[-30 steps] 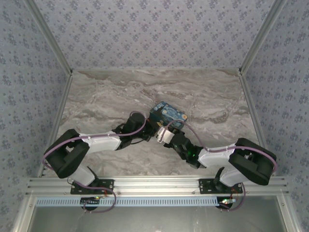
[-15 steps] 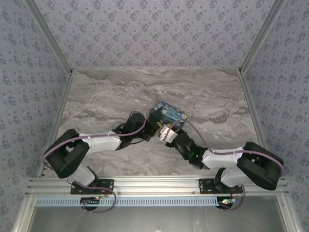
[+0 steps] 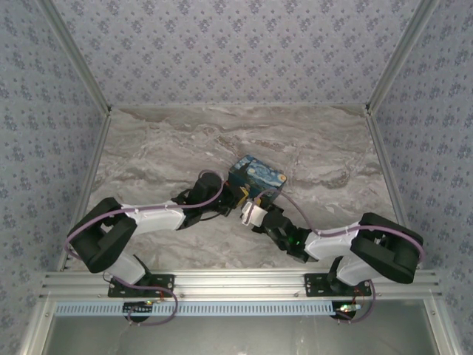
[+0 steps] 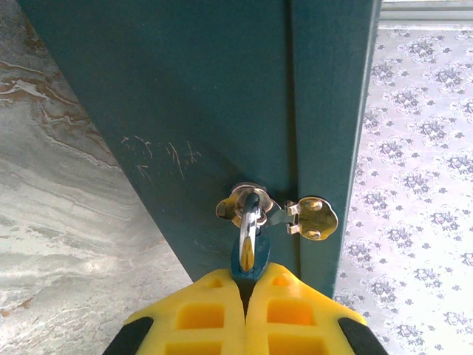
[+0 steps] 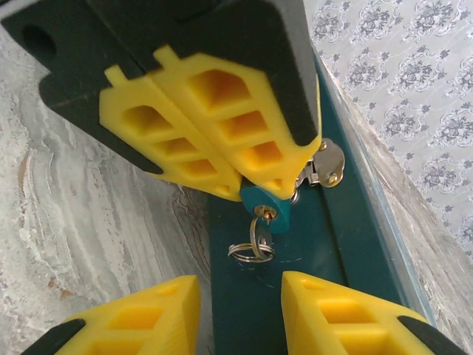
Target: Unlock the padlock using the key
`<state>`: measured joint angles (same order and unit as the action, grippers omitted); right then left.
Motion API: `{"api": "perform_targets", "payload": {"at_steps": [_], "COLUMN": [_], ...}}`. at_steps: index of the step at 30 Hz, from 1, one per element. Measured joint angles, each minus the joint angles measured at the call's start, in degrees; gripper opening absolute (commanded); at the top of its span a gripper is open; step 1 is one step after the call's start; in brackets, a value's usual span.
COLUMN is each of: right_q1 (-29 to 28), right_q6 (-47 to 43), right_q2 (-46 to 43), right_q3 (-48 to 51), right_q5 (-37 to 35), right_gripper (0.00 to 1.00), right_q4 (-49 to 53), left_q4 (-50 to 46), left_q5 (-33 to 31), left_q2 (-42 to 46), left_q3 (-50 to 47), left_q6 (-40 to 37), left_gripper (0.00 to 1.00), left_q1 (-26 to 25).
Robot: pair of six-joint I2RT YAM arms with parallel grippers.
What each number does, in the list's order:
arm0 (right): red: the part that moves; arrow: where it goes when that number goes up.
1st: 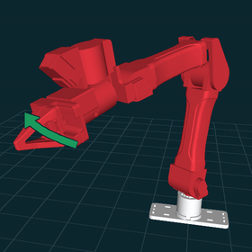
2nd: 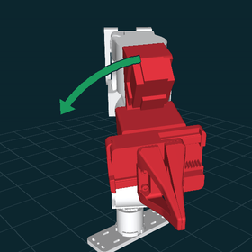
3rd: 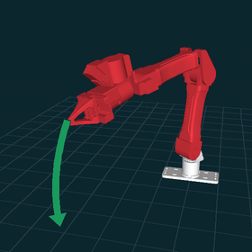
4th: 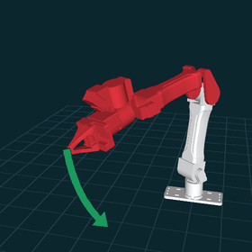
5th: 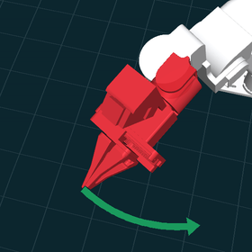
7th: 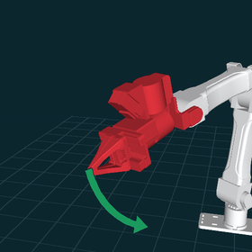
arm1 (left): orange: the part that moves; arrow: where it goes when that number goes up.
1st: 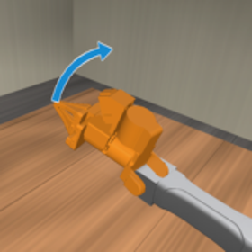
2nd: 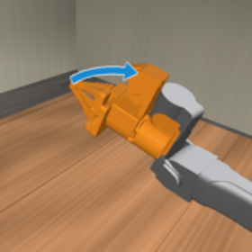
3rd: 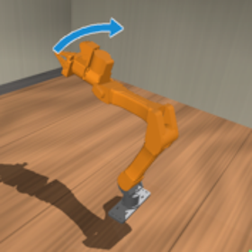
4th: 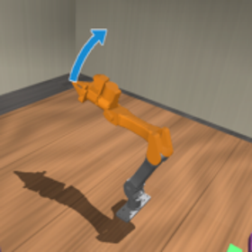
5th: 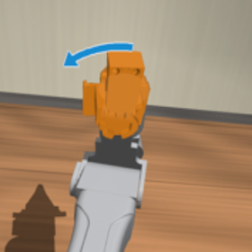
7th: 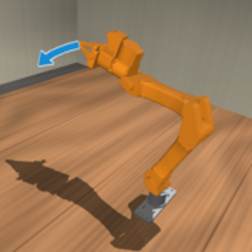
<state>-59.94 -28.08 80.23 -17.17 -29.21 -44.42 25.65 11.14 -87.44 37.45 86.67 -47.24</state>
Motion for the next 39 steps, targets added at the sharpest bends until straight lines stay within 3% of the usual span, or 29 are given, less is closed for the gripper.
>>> {"api": "perform_targets", "payload": {"at_steps": [10,17,26,39], "right_q1": [0.46,1.33,1.36,2.12], "right_q6": [0.0,-0.42,-0.42,4.39], "right_q2": [1.7,2.34,3.1,3.19], "right_q3": [-1.44,-2.47,-2.62,-2.71], "right_q5": [-0.2,-0.13,0.07,0.98], "right_gripper": [0.34,0.22,0.0,0.0], "right_q4": [-2.54,-3.41,-4.04,-4.33], "left_q4": [0.04,0.04,0.81,1.11], "left_q5": [0.0,0.0,-0.44,-0.9], "left_q2": [0.0,0.0,0.0,0.0], "left_q3": [0.0,0.0,0.0,0.0], "left_q6": [0.0,0.0,0.02,0.02], "left_gripper": [0.0,0.0,0.0,0.0], "left_q1": [0.0,0.0,0.0,0.0]}}
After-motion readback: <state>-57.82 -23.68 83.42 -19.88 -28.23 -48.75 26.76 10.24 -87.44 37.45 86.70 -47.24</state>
